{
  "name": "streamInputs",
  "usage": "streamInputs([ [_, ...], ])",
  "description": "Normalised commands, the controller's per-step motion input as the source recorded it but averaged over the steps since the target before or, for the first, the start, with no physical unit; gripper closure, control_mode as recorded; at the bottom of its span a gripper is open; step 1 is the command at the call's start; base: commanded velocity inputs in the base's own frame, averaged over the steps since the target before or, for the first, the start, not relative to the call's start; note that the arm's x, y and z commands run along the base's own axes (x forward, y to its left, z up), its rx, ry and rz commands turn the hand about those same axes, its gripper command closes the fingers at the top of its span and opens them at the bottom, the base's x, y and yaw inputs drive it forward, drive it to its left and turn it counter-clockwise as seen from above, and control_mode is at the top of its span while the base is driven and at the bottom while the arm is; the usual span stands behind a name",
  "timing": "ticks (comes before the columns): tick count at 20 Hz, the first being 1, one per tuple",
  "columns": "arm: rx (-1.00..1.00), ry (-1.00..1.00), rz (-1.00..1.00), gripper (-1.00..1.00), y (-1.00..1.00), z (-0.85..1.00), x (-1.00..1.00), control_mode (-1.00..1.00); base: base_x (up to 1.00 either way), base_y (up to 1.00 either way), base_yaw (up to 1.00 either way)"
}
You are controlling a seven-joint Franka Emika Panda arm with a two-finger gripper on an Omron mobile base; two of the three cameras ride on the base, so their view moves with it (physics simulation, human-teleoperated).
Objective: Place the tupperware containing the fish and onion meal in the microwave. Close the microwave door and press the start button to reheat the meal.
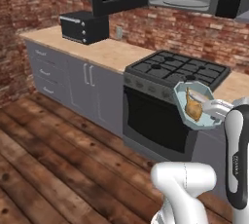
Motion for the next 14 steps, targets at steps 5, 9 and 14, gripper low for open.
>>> streamInputs([
  [5,0.00,0.00,0.00,1.00,0.00,0.00,0.00,1.00,1.00,-0.03,-0.01],
  [9,0.00,0.00,0.00,1.00,0.00,0.00,0.00,1.00,1.00,-0.01,-0.10],
  [14,0.00,0.00,0.00,1.00,0.00,0.00,0.00,1.00,0.97,0.00,-0.24],
])
